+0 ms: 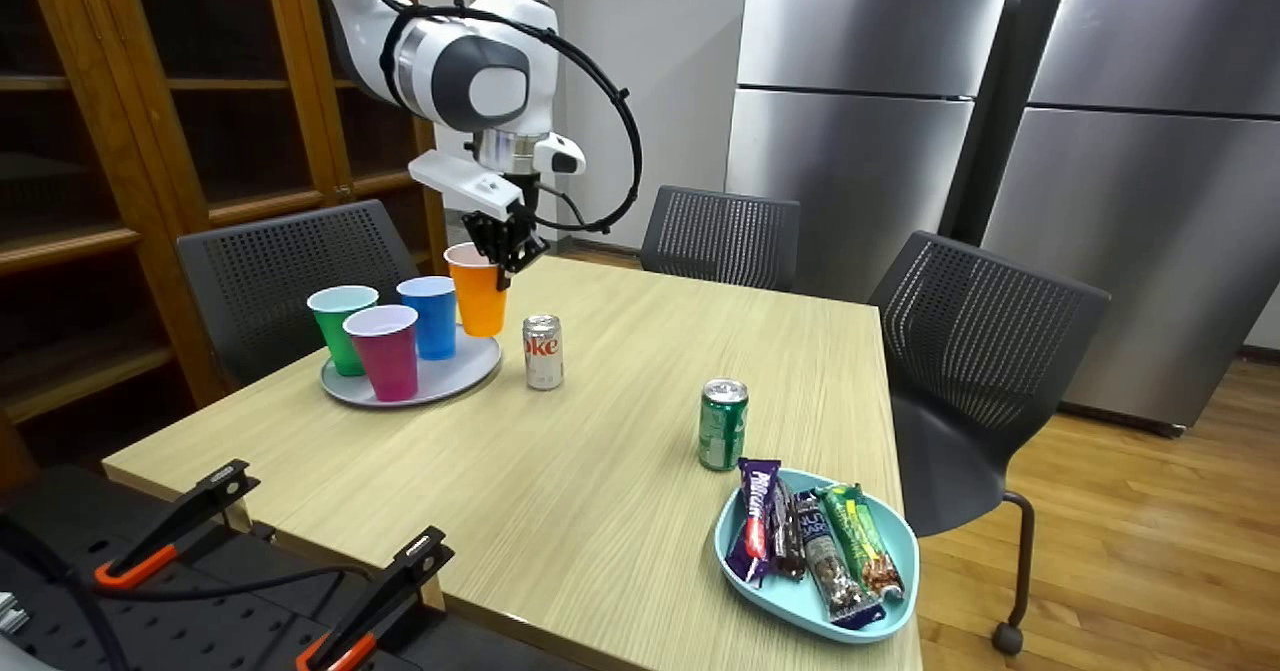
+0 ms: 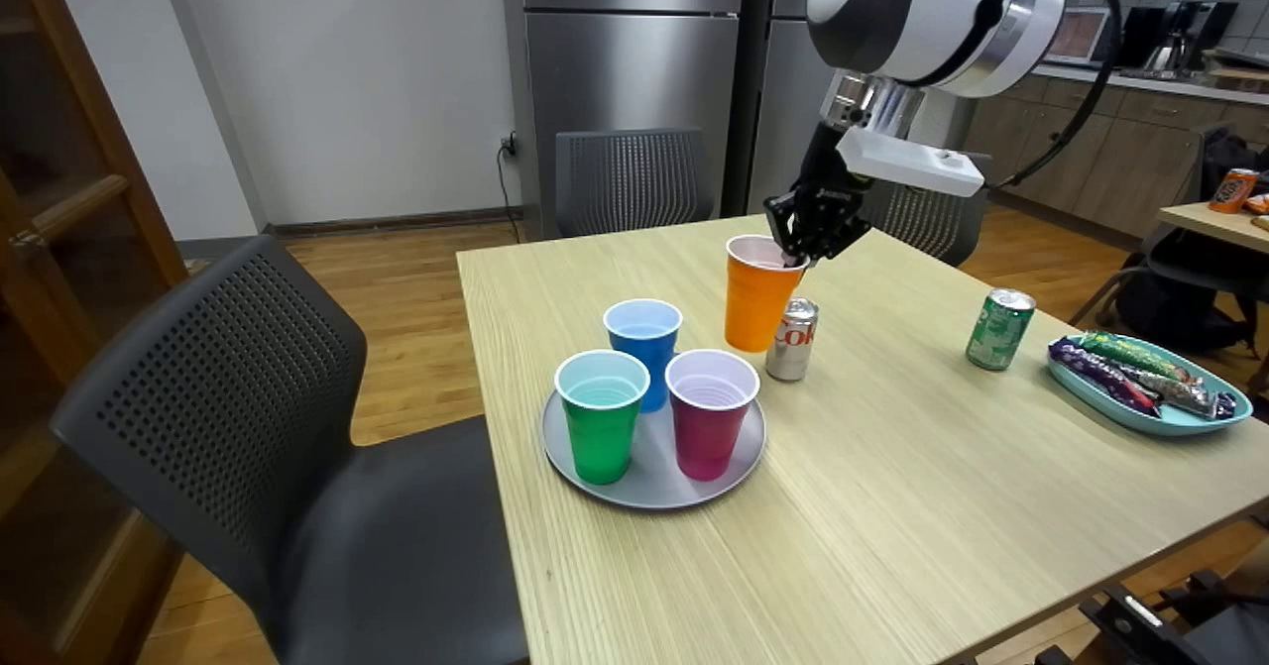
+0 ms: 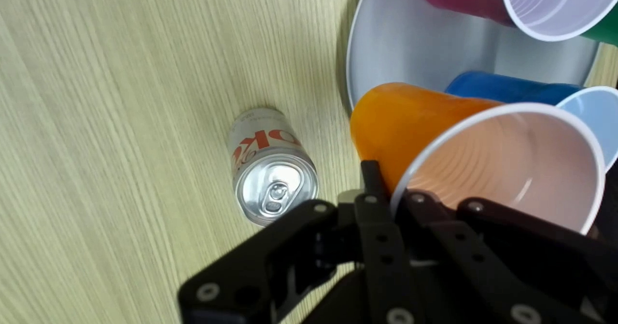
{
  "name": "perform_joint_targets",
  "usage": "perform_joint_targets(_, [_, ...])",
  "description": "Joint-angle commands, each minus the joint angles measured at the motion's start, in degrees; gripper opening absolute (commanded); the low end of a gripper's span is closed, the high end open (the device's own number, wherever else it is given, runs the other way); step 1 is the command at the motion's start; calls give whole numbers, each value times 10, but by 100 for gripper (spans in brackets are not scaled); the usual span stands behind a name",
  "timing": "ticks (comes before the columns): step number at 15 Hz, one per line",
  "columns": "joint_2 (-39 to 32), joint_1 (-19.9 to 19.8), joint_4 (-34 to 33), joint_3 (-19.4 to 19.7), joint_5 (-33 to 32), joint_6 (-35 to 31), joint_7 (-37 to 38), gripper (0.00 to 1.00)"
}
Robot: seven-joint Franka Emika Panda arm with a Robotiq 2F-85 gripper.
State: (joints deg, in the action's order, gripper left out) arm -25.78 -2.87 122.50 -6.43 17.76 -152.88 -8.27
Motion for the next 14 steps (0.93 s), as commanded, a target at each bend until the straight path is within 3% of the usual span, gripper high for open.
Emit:
perform_joint_targets(1, [-37,-3,-45,-10,-8,23,6,1])
perform_joint_targets(14, [-115,-2,-102,-22,-20,23,7,1])
